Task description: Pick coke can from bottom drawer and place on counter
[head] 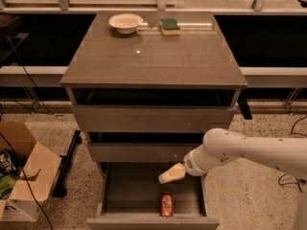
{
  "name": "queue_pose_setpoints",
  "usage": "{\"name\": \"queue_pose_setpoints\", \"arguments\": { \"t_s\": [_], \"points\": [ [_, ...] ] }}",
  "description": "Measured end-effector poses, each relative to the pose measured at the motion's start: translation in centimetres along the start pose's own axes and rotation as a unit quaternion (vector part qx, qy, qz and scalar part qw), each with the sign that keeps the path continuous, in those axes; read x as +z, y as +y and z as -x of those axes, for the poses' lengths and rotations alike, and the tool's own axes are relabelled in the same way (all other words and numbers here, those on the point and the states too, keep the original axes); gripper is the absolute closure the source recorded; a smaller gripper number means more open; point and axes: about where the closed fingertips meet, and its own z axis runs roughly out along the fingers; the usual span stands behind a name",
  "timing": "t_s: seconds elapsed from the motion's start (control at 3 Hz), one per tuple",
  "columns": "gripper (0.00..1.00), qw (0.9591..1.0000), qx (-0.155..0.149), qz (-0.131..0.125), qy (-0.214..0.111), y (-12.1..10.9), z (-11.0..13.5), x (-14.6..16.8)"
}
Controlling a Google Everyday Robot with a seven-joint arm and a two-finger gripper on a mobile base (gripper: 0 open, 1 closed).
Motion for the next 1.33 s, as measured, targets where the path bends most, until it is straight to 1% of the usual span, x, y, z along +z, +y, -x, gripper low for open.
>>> {"name": "queue_pose_setpoints", "arguments": {
  "t_s": [0.33,0.67,1.0,1.33],
  "points": [
    [0.00,0.9981,0.058,-0.018,0.010,-2.1,-0.1,4.1],
    [0.00,0.9937,0.111,-0.014,0.010,-3.8,-0.5,7.6],
    [0.00,0.9866,0.162,0.012,-0.004,-5.4,-1.4,10.9],
    [0.00,0.9779,0.206,0.037,-0.004,-6.7,-2.8,14.5]
  ]
}}
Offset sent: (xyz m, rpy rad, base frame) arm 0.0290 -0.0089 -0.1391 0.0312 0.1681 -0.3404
